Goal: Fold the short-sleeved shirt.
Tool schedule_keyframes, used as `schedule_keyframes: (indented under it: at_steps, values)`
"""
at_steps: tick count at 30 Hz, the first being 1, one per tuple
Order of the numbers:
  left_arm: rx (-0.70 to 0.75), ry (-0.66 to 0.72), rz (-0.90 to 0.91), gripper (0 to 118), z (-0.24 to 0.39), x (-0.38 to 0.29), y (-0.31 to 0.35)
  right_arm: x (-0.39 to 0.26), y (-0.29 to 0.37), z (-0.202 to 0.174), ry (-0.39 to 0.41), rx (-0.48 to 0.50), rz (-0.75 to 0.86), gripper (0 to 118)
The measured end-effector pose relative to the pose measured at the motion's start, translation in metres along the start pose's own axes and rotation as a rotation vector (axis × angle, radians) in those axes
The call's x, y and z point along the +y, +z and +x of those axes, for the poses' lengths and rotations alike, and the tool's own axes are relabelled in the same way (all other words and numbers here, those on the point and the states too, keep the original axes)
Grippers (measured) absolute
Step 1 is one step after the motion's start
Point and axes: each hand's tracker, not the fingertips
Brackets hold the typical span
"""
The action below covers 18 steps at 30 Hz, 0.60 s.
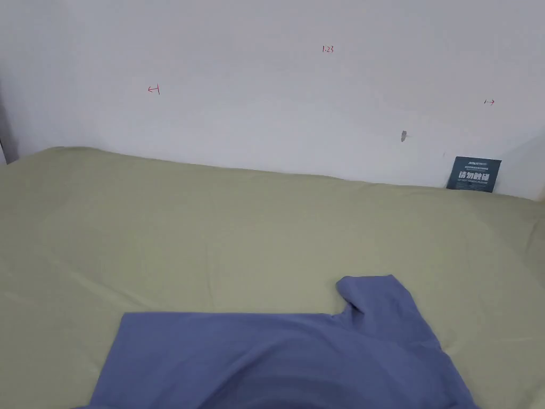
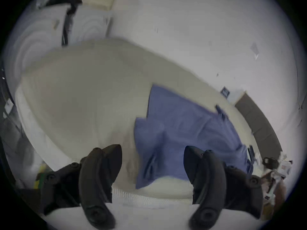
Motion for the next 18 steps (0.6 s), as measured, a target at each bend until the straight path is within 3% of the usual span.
schedule_keyframes:
  at_steps: [2, 4, 5, 6, 7, 8, 9, 11, 13, 18]
  values:
    - [-0.005, -0.097, 0.159, 83, 0.029, 0.010, 0.025, 0.015, 0.024, -0.026, 0.090, -0.036, 0.213, 94]
    - [0.033, -0.208, 0.243, 82, 0.061, 0.023, 0.042, 0.021, 0.036, -0.054, 0.166, -0.055, 0.340, 84]
    - [0.045, -0.247, 0.297, 81, 0.074, 0.023, 0.048, 0.023, 0.039, -0.064, 0.190, -0.064, 0.387, 68]
    - [0.047, -0.295, 0.359, 72, 0.092, 0.020, 0.056, 0.026, 0.040, -0.078, 0.223, -0.071, 0.413, 38]
    - [0.049, -0.335, 0.417, 55, 0.105, 0.018, 0.062, 0.027, 0.041, -0.089, 0.259, -0.076, 0.429, 10]
    - [0.042, -0.365, 0.457, 29, 0.115, 0.015, 0.067, 0.028, 0.041, -0.097, 0.297, -0.082, 0.439, 2]
    - [0.055, -0.389, 0.498, 0, 0.128, 0.012, 0.074, 0.026, 0.041, -0.105, 0.316, -0.111, 0.463, 1]
    - [0.060, -0.383, 0.506, 0, 0.134, 0.015, 0.076, 0.025, 0.041, -0.112, 0.320, -0.042, 0.474, 1]
    - [-0.013, -0.351, 0.474, 0, 0.147, 0.014, 0.074, 0.023, 0.041, -0.120, 0.310, -0.051, 0.487, 0]
    - [0.034, -0.332, 0.372, 0, 0.142, 0.033, 0.038, 0.032, 0.023, -0.113, 0.258, -0.018, 0.463, 0]
